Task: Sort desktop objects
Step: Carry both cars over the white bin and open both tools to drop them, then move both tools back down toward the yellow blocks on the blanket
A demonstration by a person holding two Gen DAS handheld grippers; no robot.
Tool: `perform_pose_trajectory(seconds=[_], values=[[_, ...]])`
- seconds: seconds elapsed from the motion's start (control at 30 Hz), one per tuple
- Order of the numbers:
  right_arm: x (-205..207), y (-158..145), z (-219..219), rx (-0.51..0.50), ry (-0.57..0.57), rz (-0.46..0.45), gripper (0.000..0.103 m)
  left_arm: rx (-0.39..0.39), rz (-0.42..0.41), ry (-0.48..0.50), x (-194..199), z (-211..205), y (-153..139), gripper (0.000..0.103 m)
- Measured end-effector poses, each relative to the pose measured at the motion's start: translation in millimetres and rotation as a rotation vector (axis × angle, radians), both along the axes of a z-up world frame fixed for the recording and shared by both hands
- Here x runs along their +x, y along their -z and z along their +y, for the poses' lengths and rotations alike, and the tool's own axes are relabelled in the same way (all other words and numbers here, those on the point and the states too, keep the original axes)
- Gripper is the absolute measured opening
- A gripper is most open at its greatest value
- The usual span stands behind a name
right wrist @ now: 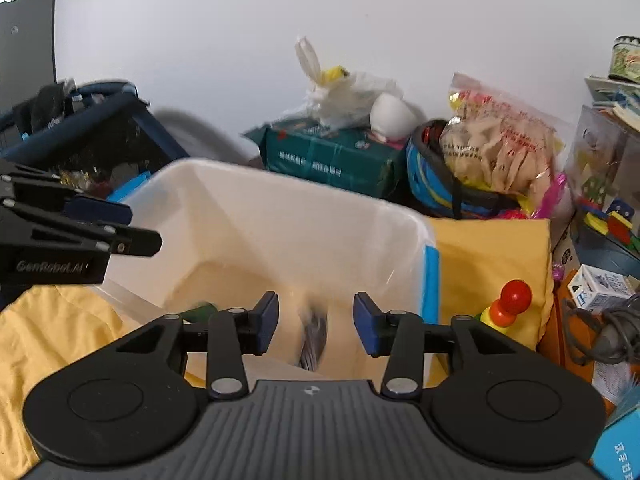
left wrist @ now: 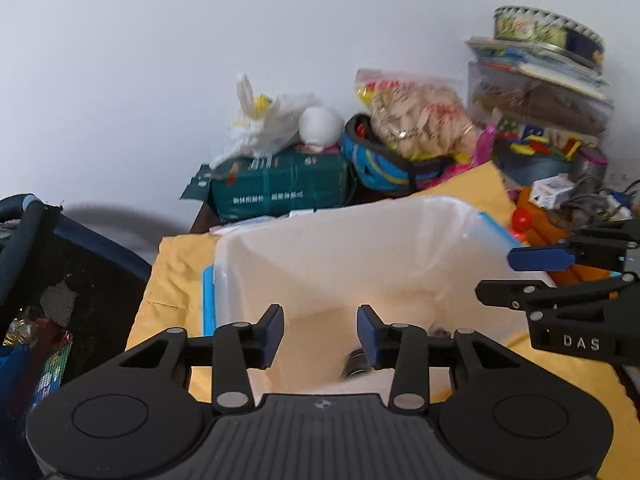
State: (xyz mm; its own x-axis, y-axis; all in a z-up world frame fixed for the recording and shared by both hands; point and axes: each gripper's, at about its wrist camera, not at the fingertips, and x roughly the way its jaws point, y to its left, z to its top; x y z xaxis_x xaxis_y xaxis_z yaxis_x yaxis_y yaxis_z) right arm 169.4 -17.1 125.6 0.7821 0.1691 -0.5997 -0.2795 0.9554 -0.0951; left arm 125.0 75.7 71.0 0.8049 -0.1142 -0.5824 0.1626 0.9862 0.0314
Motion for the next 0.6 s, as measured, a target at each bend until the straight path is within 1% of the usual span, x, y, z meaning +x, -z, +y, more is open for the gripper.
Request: perform_pose_trajectory(seconds=[0.03,0.07,0.13,0.2,0.27,0.3,0.37,0.43,0.47,0.5,0.53,0.6], values=[[-6,-4,-2,0.012,-0.011,-0.009,0.045,-0.018,-0.008,0.009,-9,1,-3,0.049],[-14,-8,-4,0.025,-0.023,-0.019,0.045,-0.030,-0.016,0.021,-21,2,-4,0.056],[-32,-15,-8,0.060,-0.051,-0.031,0.045,-0.023,-0.018,0.028,-45,1,0,0.066],[-49,-19,-12,0.085,-0.095,-0.034,0.045,-0.010,0.017,0.040,-71,-2,15,0.067],[-65,-16,-16,0.094,-0.125,-0.013,0.045,-0.012,0.085,0.069,-92,-5,37,0.067],[-73,-12,-17,0.091,-0.147,0.006,0.044,-0.021,0.137,0.094,-101,-9,51,0.067],[-87,4,-20,0.060,-0.164,0.062,0.044,-0.034,0.213,0.132,-115,-18,72,0.067],[-99,26,-22,0.009,-0.178,0.131,0.042,-0.028,0.273,0.168,-127,-30,88,0.067],[-104,36,-22,-0.029,-0.201,0.155,0.037,-0.024,0.291,0.182,-132,-35,93,0.067],[-111,46,-21,-0.080,-0.230,0.170,0.036,-0.021,0.303,0.195,-135,-40,97,0.067],[-118,56,-18,-0.144,-0.263,0.184,0.036,-0.020,0.313,0.209,-137,-44,99,0.067],[-130,70,-14,-0.218,-0.315,0.216,0.036,-0.014,0.321,0.223,-141,-50,100,0.067]])
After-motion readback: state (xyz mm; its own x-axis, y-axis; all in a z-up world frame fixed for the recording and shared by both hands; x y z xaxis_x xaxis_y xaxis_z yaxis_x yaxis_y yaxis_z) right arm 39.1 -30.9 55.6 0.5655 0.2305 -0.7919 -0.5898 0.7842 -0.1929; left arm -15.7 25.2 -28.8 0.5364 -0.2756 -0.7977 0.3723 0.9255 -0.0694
